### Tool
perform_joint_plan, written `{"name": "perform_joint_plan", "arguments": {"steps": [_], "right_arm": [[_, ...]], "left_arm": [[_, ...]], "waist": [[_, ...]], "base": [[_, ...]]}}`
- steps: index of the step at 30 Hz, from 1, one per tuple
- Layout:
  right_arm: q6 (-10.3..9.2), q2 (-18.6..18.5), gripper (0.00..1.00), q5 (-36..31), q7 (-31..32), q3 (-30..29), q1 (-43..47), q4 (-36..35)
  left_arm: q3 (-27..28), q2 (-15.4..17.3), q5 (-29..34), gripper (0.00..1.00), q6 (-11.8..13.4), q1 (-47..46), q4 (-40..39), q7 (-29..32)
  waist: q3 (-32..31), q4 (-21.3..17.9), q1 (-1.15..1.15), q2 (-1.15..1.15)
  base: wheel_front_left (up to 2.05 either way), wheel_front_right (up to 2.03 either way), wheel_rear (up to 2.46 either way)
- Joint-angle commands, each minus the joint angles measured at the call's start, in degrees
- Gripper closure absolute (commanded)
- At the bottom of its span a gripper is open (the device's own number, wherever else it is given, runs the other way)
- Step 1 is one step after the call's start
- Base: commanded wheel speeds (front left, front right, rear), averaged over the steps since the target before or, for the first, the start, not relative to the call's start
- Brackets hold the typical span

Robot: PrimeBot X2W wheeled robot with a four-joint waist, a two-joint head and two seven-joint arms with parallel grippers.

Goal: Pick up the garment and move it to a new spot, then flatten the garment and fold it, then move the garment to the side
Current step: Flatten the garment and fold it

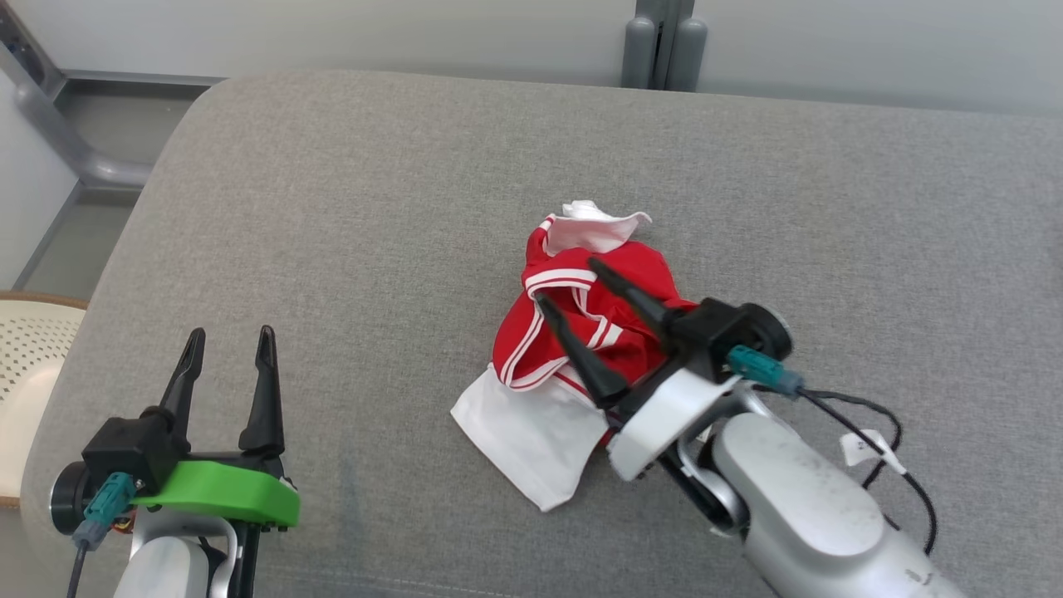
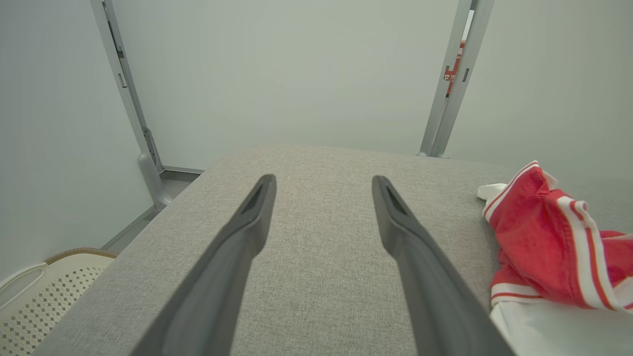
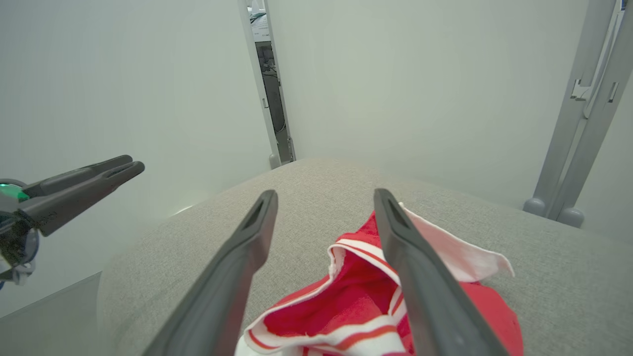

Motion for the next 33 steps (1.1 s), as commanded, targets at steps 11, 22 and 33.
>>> {"name": "perform_joint_plan", "arguments": {"steps": [11,22,33], "right_arm": [[-0.04,-8.7,0.0,-2.8,0.8,-12.5,6.7,0.1],[-0.04,-8.4,1.0,1.1,3.6,-10.6,7.5,7.1],[-0.05,-13.0,1.0,3.2,0.3,-22.6,4.8,7.7]], "left_arm": [[-0.1,0.5,0.6,0.0,0.3,1.5,-1.3,-0.1],[-0.5,0.3,0.4,0.0,0.3,0.6,-1.0,-0.1],[-0.1,0.7,0.2,0.0,0.9,1.5,-1.4,-0.1]], "waist": [[-0.8,-1.4,0.0,0.0],[0.4,-0.4,0.0,0.0],[-0.8,-2.5,0.0,0.0]], "base": [[0.0,0.0,0.0],[0.0,0.0,0.0],[0.0,0.0,0.0]]}}
